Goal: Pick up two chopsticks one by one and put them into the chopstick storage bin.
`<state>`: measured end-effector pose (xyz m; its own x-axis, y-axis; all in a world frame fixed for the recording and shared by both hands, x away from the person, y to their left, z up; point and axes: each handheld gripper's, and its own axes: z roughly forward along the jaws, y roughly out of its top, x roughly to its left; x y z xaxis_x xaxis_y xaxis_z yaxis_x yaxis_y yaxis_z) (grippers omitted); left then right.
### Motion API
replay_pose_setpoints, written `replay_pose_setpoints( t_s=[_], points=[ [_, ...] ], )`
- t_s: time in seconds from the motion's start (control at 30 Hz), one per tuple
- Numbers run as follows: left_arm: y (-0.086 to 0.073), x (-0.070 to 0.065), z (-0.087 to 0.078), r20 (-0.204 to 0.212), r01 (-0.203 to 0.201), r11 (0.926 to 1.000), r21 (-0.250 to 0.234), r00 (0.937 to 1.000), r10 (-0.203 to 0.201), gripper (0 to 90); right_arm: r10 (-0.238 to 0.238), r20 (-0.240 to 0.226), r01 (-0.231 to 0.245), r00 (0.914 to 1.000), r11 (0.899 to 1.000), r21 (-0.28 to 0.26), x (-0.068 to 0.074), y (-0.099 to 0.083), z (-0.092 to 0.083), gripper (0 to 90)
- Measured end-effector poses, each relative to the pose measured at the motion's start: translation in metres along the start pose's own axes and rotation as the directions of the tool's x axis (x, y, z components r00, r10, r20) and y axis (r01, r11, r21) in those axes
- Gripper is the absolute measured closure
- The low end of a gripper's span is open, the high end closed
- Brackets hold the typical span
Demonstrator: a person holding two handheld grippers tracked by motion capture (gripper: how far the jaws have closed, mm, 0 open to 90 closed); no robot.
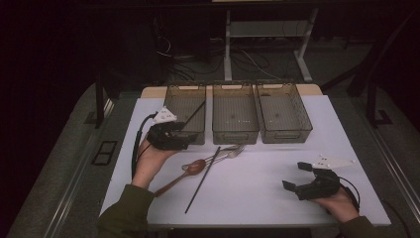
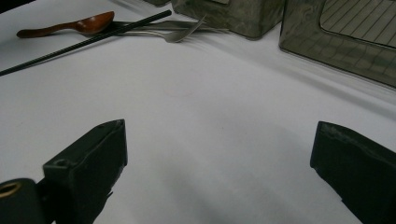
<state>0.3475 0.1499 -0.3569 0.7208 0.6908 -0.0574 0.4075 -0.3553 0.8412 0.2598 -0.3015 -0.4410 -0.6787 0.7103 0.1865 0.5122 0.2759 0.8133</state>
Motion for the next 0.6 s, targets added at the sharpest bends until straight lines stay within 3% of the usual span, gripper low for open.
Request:
replay_pose_setpoints(
  t_s=[0.37,0.6],
  points=[
    [-0.027,-0.030,-0.005,0.004,-0.009,0.9999,-0.008,1.0000,0.009,36.5,0.000,0.001,0.000,1.0000,1.000,0.001,0.000,0.000,0.000,3.3],
    [-0.053,-0.045,-0.002,0.008,-0.005,0.9998,0.021,1.0000,0.004,43.0,0.000,0.001,0.000,1.0000,1.000,0.002,0.000,0.000,0.000,3.2]
  ],
)
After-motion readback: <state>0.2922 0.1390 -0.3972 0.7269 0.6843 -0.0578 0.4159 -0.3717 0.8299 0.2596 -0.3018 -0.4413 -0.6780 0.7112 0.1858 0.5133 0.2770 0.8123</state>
